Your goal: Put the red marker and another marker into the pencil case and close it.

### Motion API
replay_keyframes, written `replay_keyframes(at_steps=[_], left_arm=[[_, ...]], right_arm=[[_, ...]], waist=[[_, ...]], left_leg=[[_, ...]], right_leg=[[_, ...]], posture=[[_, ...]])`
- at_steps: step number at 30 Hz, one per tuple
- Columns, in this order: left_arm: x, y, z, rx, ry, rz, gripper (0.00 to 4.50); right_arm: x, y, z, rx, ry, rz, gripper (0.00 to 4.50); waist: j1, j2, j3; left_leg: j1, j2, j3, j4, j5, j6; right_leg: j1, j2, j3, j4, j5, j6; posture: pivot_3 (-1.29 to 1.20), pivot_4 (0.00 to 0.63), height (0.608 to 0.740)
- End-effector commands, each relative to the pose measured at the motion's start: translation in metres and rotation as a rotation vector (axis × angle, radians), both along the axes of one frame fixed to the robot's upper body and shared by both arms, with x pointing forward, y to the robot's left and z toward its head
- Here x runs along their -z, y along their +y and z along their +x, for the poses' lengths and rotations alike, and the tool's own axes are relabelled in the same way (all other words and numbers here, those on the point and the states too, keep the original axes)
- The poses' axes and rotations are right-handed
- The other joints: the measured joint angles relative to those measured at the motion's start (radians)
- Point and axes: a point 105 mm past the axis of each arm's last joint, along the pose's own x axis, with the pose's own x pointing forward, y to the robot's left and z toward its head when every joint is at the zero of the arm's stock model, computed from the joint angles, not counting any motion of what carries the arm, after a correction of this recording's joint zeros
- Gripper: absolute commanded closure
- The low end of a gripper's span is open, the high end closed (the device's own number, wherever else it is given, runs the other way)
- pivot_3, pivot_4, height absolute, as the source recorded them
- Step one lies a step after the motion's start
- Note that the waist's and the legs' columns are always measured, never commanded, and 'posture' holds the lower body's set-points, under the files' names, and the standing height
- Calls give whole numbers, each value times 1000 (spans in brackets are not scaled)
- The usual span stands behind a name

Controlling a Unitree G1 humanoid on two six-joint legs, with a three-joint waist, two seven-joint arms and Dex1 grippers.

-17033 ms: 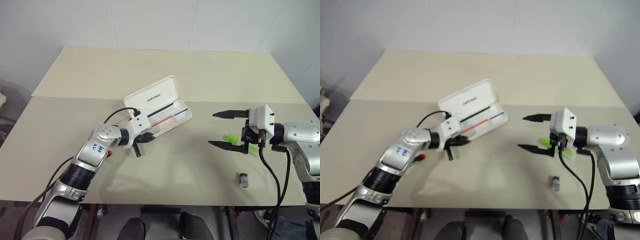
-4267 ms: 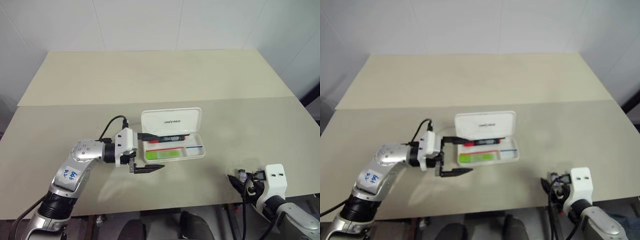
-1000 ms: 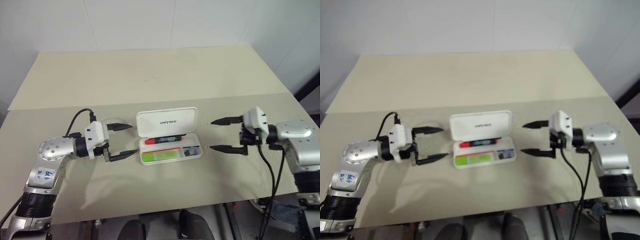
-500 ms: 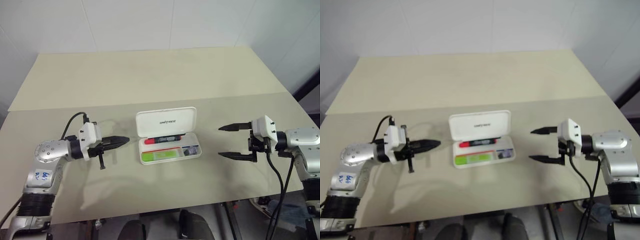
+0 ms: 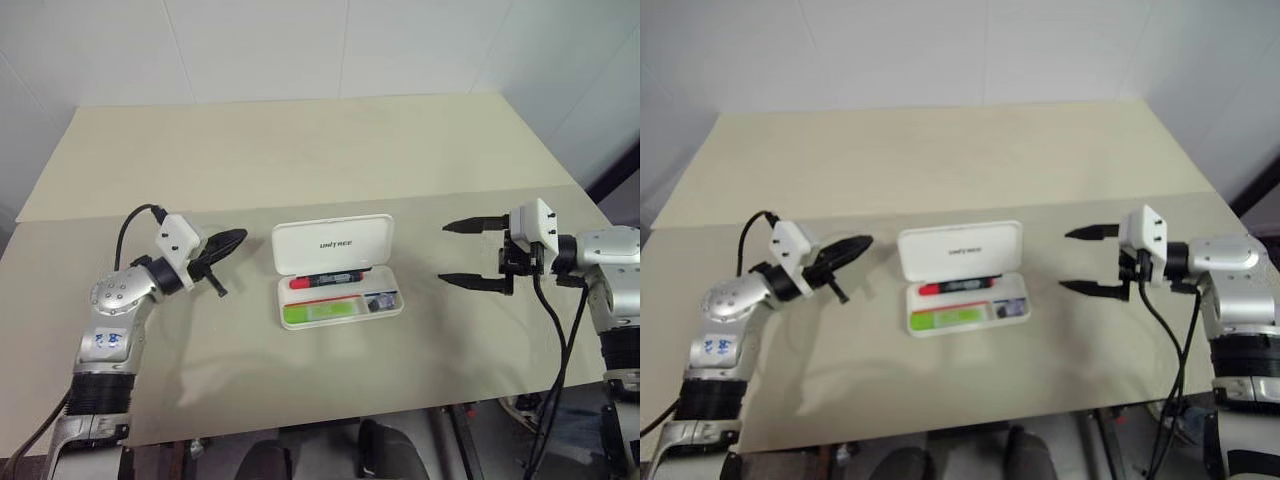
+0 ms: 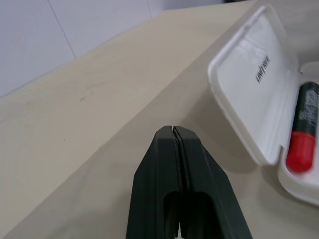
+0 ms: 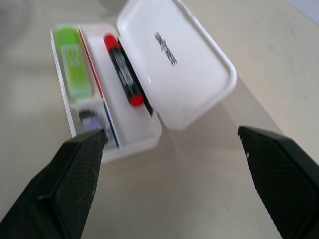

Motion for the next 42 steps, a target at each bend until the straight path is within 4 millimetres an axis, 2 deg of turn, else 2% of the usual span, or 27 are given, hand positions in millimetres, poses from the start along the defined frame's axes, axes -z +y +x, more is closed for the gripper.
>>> replay_keyframes(at_steps=[1,4,10,14,19,27,29,34,38,42], left_arm=[[0,-11,15,-16,8,12,4458],[4,-25,24,6,32,7,4458],[-5,-53,27,124,15,-2,4458],[-13,-60,20,199,-11,4,4458],[-16,-65,-1,358,-59,152,4458],[-14,-92,-19,563,-57,294,4458],[-11,-101,-23,609,-47,337,4458],[1,-109,-28,635,-1,389,4458],[30,-112,-35,608,146,455,4458],[41,-116,-36,570,209,489,4458]], right_arm=[[-14,11,-1,-31,-47,29,0],[-16,14,0,-20,-55,44,0],[-15,15,-2,-16,-55,52,0],[-16,17,-2,-16,-59,58,0],[-21,17,-3,-7,-55,81,0],[-29,18,-7,4,2,106,0],[-29,19,-10,-2,26,99,0],[-30,20,-12,5,29,94,0],[-34,20,-14,28,18,122,0],[-33,22,-16,32,14,128,0]], waist=[[1,0,0],[1,-1,0],[-1,-1,0],[-1,-1,0],[-1,-1,0],[3,-1,0],[4,-1,0],[0,-1,0],[2,-1,0],[6,-1,0]], left_leg=[[0,0,0,0,0,0],[0,0,0,0,0,0],[0,0,1,0,0,0],[0,0,1,0,0,0],[0,0,1,0,0,0],[0,0,1,0,0,0],[0,0,2,0,0,0],[0,0,2,0,0,0],[0,0,2,0,0,0],[0,0,2,0,0,0]], right_leg=[[0,0,0,0,0,0],[0,0,0,0,0,0],[0,0,-1,0,0,0],[0,0,-1,0,0,0],[-1,0,-1,0,0,0],[0,0,-1,0,0,0],[-1,0,-1,0,0,0],[-1,0,-1,0,0,0],[-1,0,0,0,0,0],[-1,0,0,0,0,0]], posture=[[0,150,740],[0,150,740],[0,150,740],[0,150,740],[0,150,740],[0,150,740],[0,150,740],[0,150,740],[0,150,740],[0,150,740]])
